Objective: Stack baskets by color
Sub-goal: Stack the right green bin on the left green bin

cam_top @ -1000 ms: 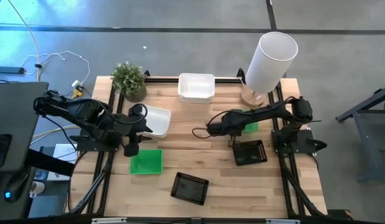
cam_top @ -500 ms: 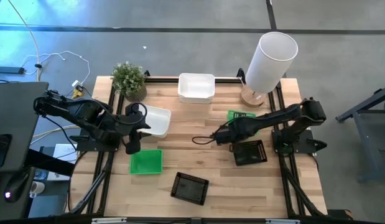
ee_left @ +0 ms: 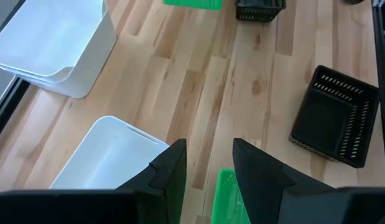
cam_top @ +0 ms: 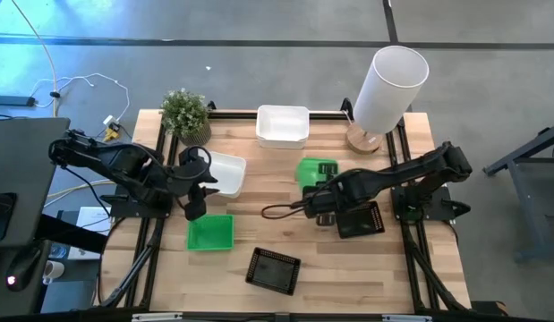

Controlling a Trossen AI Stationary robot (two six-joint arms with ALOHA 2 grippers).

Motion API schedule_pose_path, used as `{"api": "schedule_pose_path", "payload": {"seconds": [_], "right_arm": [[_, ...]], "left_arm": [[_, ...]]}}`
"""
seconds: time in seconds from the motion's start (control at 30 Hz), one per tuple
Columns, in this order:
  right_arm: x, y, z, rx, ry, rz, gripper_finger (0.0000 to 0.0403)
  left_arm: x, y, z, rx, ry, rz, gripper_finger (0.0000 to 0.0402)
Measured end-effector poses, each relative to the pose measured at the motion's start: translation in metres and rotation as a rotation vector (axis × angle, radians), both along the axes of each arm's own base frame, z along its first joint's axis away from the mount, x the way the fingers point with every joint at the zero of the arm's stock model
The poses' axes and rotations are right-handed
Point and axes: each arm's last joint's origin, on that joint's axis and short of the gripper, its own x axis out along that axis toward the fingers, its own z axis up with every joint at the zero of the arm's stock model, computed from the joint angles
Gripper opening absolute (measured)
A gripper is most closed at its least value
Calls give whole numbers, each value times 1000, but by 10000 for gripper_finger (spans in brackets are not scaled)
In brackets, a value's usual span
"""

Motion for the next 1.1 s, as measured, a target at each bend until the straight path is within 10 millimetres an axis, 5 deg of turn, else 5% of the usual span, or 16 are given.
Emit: {"api": "schedule_pose_path", "payload": {"seconds": [0.77, 1.1], "right_arm": [[14, 4, 6, -25, -84, 166, 0], [30, 6, 27, -71, -3, 217, 0]], "left_arm": [[3, -1, -2, -19, 12, 3, 117], [3, -1, -2, -12, 10, 8, 117]]}}
